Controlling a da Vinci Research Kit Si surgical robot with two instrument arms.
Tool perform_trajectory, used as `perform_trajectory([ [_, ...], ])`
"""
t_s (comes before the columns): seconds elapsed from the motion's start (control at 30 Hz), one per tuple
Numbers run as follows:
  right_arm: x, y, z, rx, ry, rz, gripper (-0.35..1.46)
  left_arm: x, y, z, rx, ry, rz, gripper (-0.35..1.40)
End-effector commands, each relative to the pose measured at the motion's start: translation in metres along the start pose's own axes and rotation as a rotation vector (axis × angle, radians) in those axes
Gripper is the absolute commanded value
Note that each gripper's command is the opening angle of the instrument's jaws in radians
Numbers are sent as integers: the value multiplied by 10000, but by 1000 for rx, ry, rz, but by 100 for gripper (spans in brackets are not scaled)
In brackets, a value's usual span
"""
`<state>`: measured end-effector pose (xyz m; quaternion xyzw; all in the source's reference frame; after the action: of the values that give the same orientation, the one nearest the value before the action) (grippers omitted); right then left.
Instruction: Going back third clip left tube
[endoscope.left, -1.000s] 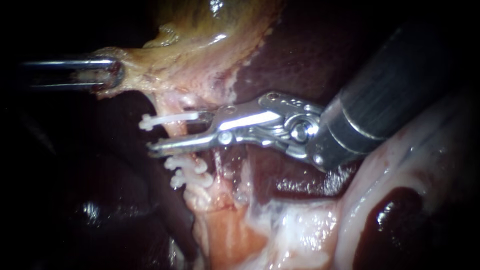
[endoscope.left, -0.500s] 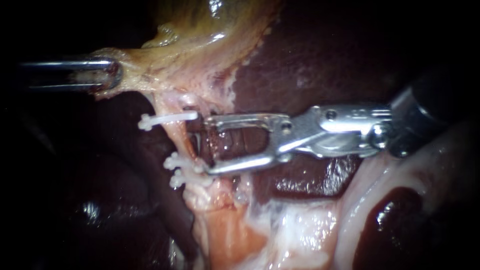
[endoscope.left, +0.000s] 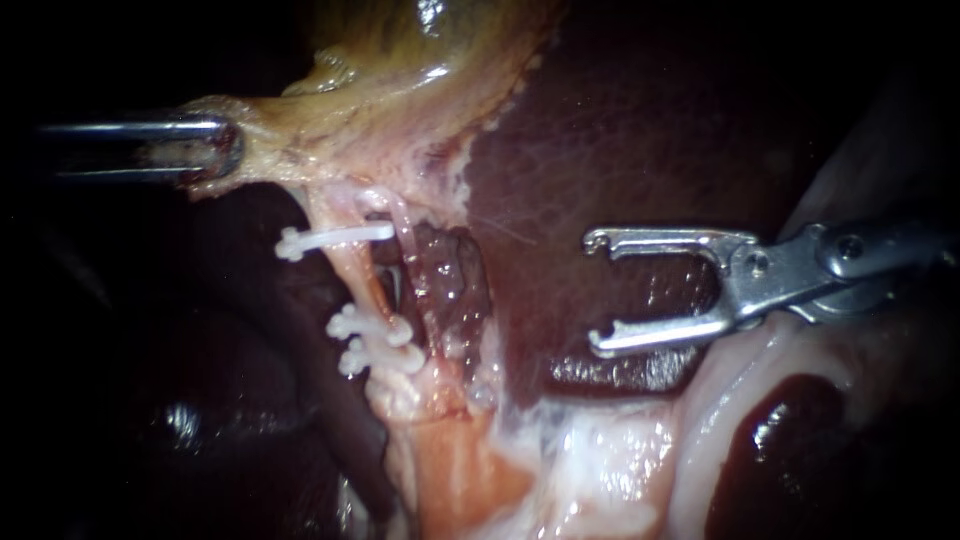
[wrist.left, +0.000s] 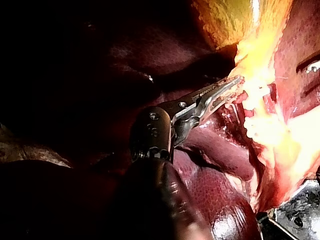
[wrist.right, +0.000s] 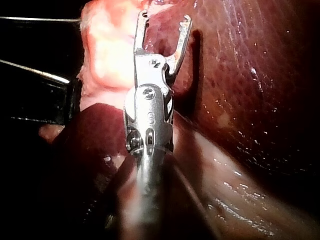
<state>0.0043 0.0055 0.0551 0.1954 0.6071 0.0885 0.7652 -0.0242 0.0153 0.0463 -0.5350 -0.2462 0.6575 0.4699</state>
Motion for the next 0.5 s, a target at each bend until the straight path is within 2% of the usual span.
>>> perform_trajectory([
  [0.03, -1, -2, 0, 4, -1, 1, 50, -1, -1, 1, 1, 0, 0, -35],
  [0.27, 0, -3, 0, 8, 0, 0, 50, -10, -8, 17, 7, 5, 6, -35],
  [0.37, 0, -4, 0, 8, 0, 0, 50, -18, -12, 32, 13, 12, 10, -35],
  [0.5, -1, -4, 1, 11, 0, -1, 50, -31, -20, 55, 10, -3, 19, -35],
])
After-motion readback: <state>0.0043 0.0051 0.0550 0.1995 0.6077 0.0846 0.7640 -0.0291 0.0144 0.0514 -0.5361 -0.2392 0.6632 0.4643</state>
